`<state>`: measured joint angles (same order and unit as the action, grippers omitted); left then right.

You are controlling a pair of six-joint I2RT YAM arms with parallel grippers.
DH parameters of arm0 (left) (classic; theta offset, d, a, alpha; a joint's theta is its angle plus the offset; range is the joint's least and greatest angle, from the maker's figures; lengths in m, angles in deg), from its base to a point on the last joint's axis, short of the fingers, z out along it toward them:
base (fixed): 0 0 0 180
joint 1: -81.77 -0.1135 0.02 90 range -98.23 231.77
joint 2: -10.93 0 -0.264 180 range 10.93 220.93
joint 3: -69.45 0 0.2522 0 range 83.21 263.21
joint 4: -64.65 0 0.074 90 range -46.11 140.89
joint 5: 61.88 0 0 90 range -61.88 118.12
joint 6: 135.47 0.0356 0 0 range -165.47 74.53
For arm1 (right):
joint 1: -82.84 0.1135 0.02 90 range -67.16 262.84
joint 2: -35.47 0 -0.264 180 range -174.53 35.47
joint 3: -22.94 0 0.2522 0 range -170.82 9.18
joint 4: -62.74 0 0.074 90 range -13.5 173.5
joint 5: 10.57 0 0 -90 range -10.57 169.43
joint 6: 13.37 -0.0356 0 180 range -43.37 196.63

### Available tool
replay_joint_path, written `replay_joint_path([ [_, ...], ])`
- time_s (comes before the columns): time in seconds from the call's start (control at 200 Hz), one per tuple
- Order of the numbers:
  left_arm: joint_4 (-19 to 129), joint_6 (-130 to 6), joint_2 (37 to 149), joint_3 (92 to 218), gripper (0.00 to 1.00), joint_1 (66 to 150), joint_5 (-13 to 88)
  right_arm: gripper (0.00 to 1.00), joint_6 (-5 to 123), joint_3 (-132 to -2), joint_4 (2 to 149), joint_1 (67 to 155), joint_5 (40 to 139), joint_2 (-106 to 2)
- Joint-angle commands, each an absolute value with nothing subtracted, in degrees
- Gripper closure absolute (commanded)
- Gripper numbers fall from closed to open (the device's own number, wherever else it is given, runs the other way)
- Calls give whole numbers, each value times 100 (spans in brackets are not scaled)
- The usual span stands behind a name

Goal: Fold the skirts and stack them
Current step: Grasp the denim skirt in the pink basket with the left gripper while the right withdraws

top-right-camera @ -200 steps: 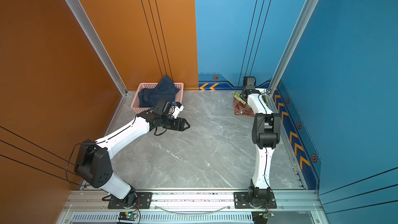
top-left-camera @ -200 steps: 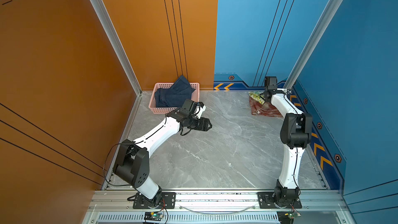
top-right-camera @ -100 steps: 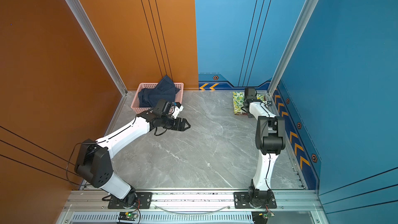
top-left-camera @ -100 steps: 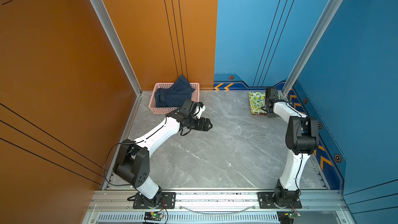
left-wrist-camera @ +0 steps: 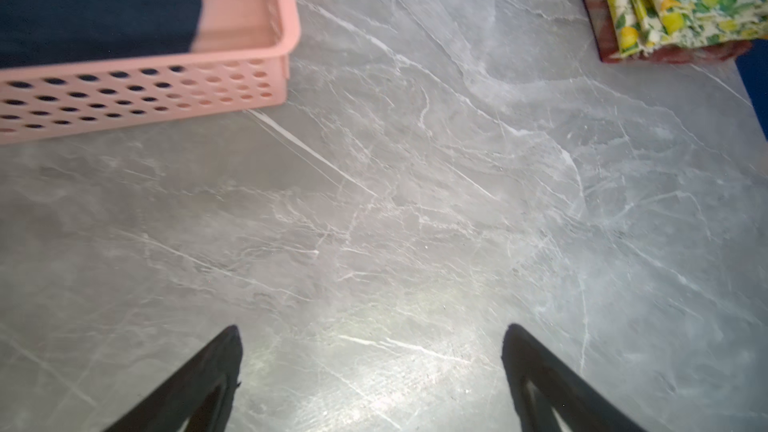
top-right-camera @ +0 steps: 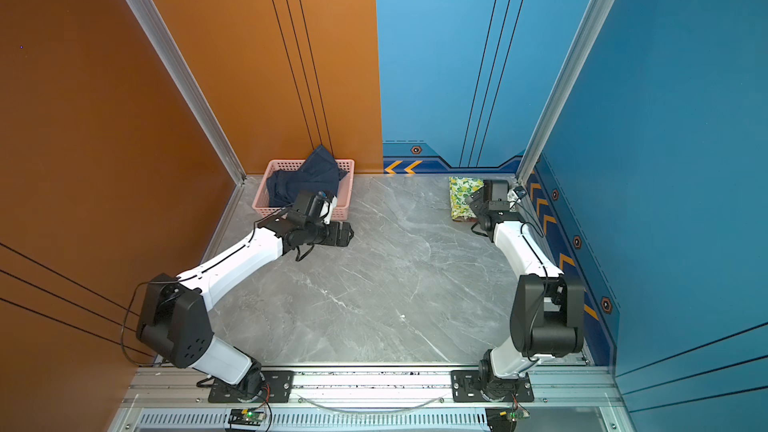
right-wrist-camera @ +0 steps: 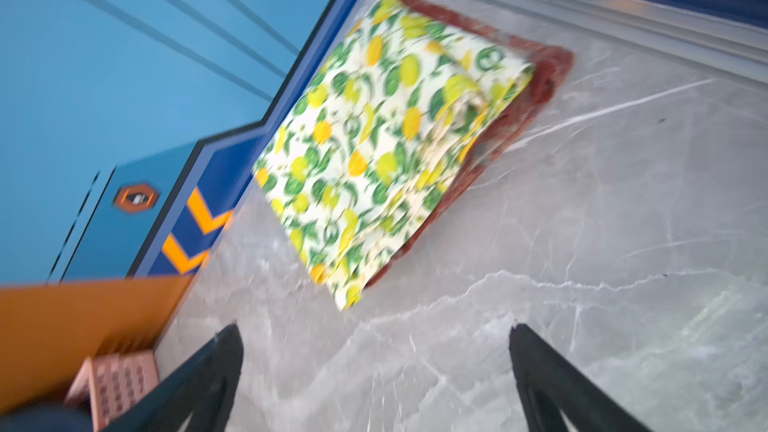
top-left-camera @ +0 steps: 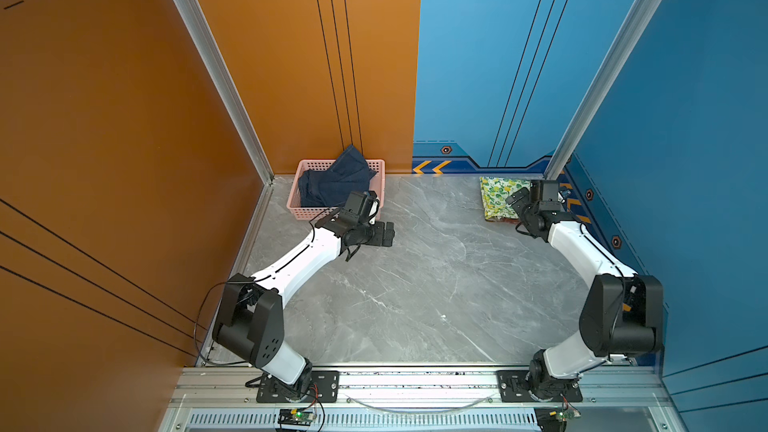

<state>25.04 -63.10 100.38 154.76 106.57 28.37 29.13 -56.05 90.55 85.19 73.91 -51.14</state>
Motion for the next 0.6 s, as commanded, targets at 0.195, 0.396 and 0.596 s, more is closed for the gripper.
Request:
replay_joint_path([
  [0.195, 2084, -6058, 10785, 17143, 2, 10074, 1347, 0, 5701, -5409, 9023, 10636, 7380, -4243],
  [0.396, 2068, -6622, 11537, 17818, 2, 9372, 1389, 0, 6478, -5348, 8706, 11230, 7231, -4414],
  [0.596, 1321, -6623, 12697, 19152, 2, 8927, 1217, 0, 6782, -5011, 7981, 11760, 7125, -4459],
])
